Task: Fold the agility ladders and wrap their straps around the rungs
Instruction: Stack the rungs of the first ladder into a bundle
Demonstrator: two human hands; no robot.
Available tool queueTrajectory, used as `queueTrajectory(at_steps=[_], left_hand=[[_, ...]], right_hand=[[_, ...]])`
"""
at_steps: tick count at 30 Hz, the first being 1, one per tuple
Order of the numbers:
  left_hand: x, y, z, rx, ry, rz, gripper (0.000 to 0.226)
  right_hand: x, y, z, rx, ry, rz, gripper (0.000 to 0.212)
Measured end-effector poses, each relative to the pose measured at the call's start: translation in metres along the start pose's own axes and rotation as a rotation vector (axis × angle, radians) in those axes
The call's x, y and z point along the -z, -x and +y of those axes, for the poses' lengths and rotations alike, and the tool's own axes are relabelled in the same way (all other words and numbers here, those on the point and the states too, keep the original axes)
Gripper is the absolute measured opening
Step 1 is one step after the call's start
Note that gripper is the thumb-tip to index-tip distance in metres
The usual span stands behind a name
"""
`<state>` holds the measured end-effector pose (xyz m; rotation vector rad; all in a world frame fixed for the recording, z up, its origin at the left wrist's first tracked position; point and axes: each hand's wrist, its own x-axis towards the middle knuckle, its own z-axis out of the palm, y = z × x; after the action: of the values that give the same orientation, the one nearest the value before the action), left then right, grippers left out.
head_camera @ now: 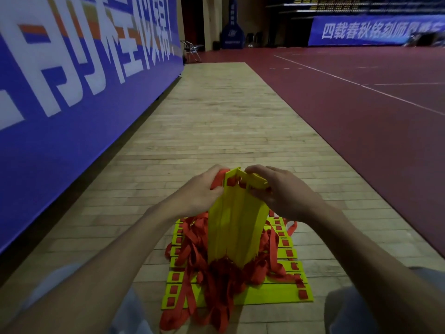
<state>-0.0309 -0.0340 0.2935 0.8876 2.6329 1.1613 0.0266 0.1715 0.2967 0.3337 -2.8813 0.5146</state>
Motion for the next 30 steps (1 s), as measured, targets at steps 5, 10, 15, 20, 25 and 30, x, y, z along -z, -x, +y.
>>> queueTrajectory(at_steps=[5, 10, 15, 20, 25, 30], left_hand=[[0.002, 0.0, -0.004, -0.001, 0.185, -0.094, 0.046], [-0.014, -0.004, 0.0, 0.062, 0.333, -0.041, 0.031], [-0.019, -0.005, 0.024, 0.095, 0.476, 0.051, 0.022], [-0.002, 0.01, 0.037, 0.101, 0.652, 0.147, 0.045], [0.0, 0.011, 0.035, 0.202, 0.806, 0.197, 0.042], [-0.011, 0.008, 0.029, 0.319, 0.788, 0.038, 0.018]], right_hand=[[-0.006, -0.004, 0.003, -0.027, -0.075, 0.034, 0.046], [-0.006, -0.006, 0.005, -0.063, -0.108, 0.019, 0.042], [0.004, -0.004, 0.002, -0.066, -0.115, 0.007, 0.041], [0.035, 0.003, -0.005, -0.007, -0.201, 0.081, 0.036], [0.029, 0.003, -0.006, -0.052, -0.227, 0.072, 0.032], [0.007, 0.001, -0.008, -0.104, -0.132, -0.093, 0.05]])
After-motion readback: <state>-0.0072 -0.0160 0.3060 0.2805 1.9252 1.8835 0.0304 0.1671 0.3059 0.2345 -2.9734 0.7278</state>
